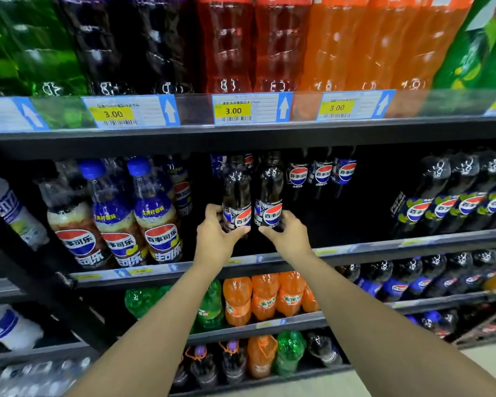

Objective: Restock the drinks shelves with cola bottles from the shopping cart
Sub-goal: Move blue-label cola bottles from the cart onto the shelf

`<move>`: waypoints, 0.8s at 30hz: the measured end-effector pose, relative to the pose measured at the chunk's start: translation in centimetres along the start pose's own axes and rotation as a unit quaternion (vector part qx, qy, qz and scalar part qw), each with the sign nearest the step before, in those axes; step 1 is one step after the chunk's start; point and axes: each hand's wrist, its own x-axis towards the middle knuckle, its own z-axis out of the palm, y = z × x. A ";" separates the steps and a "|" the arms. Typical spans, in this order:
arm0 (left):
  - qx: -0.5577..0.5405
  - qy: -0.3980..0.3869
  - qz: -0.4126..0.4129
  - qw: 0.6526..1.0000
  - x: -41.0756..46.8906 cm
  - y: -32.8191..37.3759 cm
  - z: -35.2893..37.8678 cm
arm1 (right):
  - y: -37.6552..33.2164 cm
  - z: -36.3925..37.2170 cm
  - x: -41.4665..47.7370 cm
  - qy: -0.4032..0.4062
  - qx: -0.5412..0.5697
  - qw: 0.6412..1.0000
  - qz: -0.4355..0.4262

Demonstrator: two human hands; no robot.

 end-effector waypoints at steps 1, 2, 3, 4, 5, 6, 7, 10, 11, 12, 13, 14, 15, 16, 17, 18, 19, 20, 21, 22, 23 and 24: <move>0.001 0.002 0.003 1.000 0.5 -0.1 0.1 | 0.0 0.1 0.2 -0.003 -0.001 1.000 -0.005; 0.000 0.005 0.005 1.000 0.9 -0.3 0.1 | 0.0 0.2 0.3 -0.005 -0.001 1.000 -0.009; -0.003 0.008 0.005 1.000 1.5 -0.5 0.1 | 0.2 0.3 0.5 -0.008 -0.002 1.000 -0.014; -0.005 0.011 0.005 1.000 2.0 -0.7 0.1 | 0.4 0.4 0.7 -0.012 -0.003 1.000 -0.021; -0.007 0.013 0.006 1.000 2.5 -1.0 0.2 | 0.6 0.5 0.9 -0.016 -0.005 0.999 -0.028; -0.010 0.014 0.009 1.000 2.9 -1.3 0.3 | 0.7 0.6 1.1 -0.018 -0.007 0.999 -0.035; -0.015 0.016 0.012 1.000 3.3 -1.6 0.4 | 0.9 0.7 1.4 -0.017 -0.008 0.999 -0.044; -0.030 0.031 0.021 0.999 4.2 -2.2 0.8 | 1.0 1.4 2.4 0.000 -0.003 0.998 -0.065; -0.035 0.038 0.024 0.998 4.5 -2.4 0.9 | 0.9 1.7 2.7 0.006 -0.002 0.998 -0.070; -0.037 0.043 0.028 0.998 4.9 -2.5 1.0 | 0.7 1.9 3.1 0.011 -0.001 0.997 -0.074; -0.037 0.047 0.031 0.998 5.2 -2.6 1.1 | 0.6 2.2 3.5 0.014 -0.001 0.997 -0.078; -0.040 0.050 0.031 0.997 5.5 -2.7 1.2 | 0.5 2.4 3.9 0.016 -0.002 0.997 -0.079; -0.047 0.052 0.027 0.997 5.9 -2.8 1.3 | 0.3 2.6 4.4 0.016 -0.001 0.997 -0.079; -0.055 0.053 0.020 0.997 6.3 -2.9 1.4 | 0.2 2.7 4.8 0.014 0.002 0.997 -0.077; -0.058 0.054 0.013 0.997 6.7 -2.9 1.5 | 0.1 2.8 5.2 0.011 0.004 0.997 -0.074; -0.057 0.056 0.009 0.997 7.0 -3.0 1.5 | 0.1 3.0 5.6 0.010 0.004 0.997 -0.071; -0.056 0.058 0.009 0.997 7.3 -3.0 1.5 | 0.0 3.2 5.9 0.010 0.004 0.998 -0.068; -0.056 0.061 0.010 0.997 7.5 -3.1 1.5 | 0.0 3.5 6.3 0.011 0.005 0.998 -0.064; -0.056 0.063 0.012 0.996 7.7 -3.2 1.4 | -0.1 3.8 6.6 0.012 0.007 0.998 -0.061; -0.055 0.065 0.014 0.996 7.9 -3.2 1.4 | -0.3 4.0 6.8 0.014 0.010 0.998 -0.057; -0.053 0.066 0.015 0.996 8.0 -3.2 1.4 | -0.4 4.1 6.9 0.017 0.016 0.998 -0.052; -0.053 0.066 0.014 0.996 8.1 -3.2 1.4 | -0.5 4.3 7.0 0.020 0.022 0.998 -0.047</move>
